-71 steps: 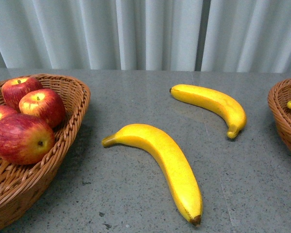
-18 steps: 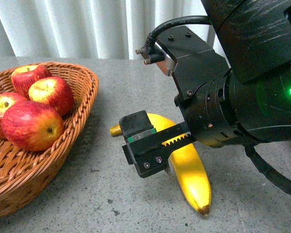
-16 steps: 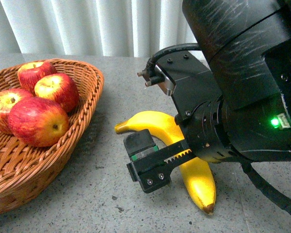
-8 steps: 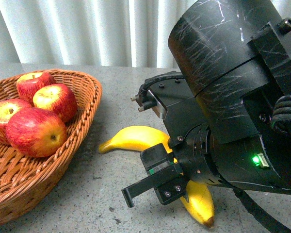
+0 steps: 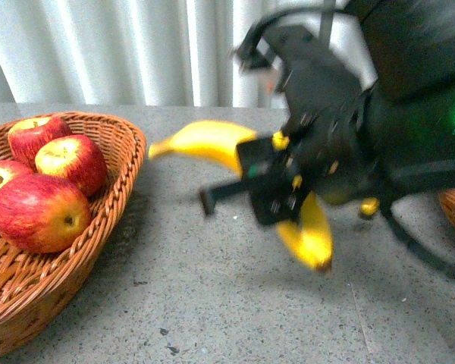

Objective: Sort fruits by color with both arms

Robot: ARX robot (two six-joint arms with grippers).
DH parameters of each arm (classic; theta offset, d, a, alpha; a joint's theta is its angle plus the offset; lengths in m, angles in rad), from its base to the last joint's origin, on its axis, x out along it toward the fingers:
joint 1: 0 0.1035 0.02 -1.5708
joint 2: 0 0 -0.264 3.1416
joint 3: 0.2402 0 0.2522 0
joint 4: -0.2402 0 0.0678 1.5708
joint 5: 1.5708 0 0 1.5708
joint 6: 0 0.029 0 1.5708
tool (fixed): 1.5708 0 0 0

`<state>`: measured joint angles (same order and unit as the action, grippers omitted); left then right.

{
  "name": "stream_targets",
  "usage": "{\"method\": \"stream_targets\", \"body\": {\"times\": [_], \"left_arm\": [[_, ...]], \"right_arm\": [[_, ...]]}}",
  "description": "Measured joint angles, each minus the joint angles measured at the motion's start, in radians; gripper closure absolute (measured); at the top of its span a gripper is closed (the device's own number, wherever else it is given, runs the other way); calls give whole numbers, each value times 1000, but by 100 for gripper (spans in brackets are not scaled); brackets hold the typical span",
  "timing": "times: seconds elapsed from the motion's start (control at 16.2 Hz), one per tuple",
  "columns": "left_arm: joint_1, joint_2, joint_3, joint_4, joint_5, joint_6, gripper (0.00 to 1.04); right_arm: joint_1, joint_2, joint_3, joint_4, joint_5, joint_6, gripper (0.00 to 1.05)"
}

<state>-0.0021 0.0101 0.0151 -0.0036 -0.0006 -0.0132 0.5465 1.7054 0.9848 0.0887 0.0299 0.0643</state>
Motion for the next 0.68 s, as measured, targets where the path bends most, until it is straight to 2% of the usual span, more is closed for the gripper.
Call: {"method": "stream_targets", "body": {"times": [0.12, 0.25, 0.49, 0.56, 0.62, 0.68], "left_arm": [[0, 0, 0, 0, 0, 0, 7], [0, 0, 0, 0, 0, 0, 7], [0, 0, 0, 0, 0, 0, 7], [0, 0, 0, 0, 0, 0, 7], [0, 0, 0, 0, 0, 0, 7], [0, 0, 0, 0, 0, 0, 7]], "right_arm": [[-116, -100, 15, 29, -58, 41, 72], [-276, -223, -19, 52, -134, 46, 72], [-523, -362, -140, 31, -223, -28, 72], [-609, -402, -188, 19, -252, -60, 72], [-842, -480, -320, -51, -349, -172, 72], [-928, -504, -392, -106, -403, -242, 64]]}}
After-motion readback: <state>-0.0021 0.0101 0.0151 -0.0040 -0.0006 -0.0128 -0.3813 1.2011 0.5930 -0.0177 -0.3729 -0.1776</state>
